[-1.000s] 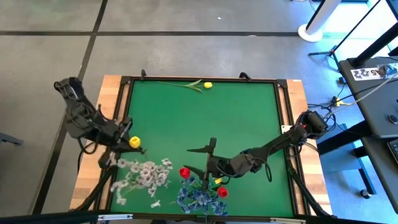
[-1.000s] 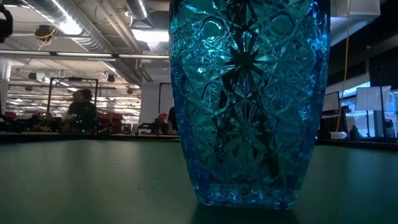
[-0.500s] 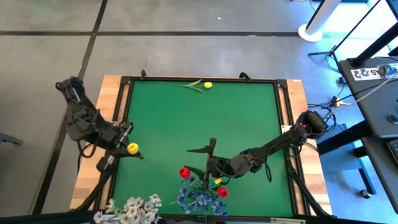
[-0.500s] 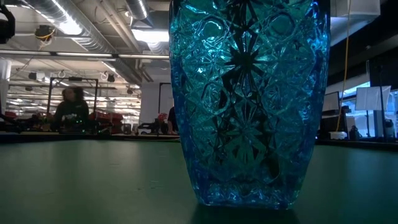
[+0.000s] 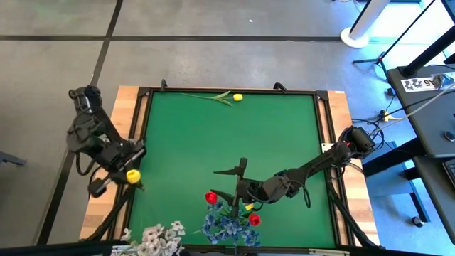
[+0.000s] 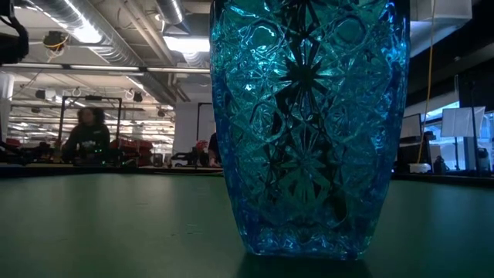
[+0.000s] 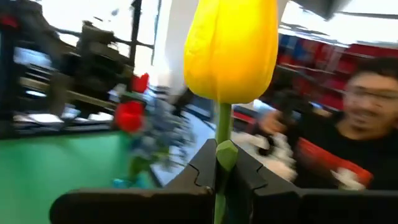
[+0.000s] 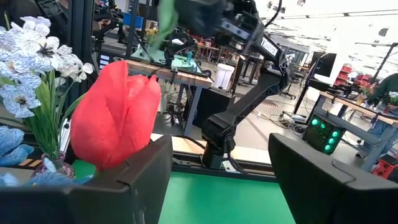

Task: Sort flowers into vase by color
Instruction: Put the bottom yellow flower into the purple vase

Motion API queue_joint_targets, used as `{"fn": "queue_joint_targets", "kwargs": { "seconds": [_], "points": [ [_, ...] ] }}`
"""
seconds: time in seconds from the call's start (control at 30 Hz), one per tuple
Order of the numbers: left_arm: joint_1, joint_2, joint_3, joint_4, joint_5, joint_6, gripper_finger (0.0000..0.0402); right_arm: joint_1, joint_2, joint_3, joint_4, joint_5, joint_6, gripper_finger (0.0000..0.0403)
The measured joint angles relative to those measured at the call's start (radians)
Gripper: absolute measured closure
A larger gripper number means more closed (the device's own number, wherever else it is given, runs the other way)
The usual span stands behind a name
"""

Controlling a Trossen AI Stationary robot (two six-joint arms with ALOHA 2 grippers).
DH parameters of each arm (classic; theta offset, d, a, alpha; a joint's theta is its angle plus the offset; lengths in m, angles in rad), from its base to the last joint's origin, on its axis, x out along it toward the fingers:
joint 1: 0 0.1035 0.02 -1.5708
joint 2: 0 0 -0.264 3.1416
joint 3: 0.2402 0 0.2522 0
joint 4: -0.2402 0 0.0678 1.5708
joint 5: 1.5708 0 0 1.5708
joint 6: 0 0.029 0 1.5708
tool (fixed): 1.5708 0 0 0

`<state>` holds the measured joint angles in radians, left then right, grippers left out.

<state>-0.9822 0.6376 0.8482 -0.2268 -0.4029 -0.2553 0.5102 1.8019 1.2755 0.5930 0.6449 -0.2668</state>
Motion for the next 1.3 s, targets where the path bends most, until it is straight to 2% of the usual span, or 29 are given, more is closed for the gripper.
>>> {"fn": "queue_joint_targets", "kwargs": {
  "seconds": [0.13,0.7,1.3],
  "points": [
    [-0.046,0.005,0.0,0.014,0.074,-0.004,0.0392,0.0,0.0,0.0,0.0,0.0,0.0,0.0139],
    [-0.067,0.14,0.001,0.142,0.046,0.051,0.0392,0.0,0.0,0.0,0.0,0.0,0.008,0.0139],
    [-0.106,0.148,0.001,0.144,0.046,-0.003,0.0392,0.0,0.0,0.0,-0.001,0.0,0.008,0.0139]
  ]
}}
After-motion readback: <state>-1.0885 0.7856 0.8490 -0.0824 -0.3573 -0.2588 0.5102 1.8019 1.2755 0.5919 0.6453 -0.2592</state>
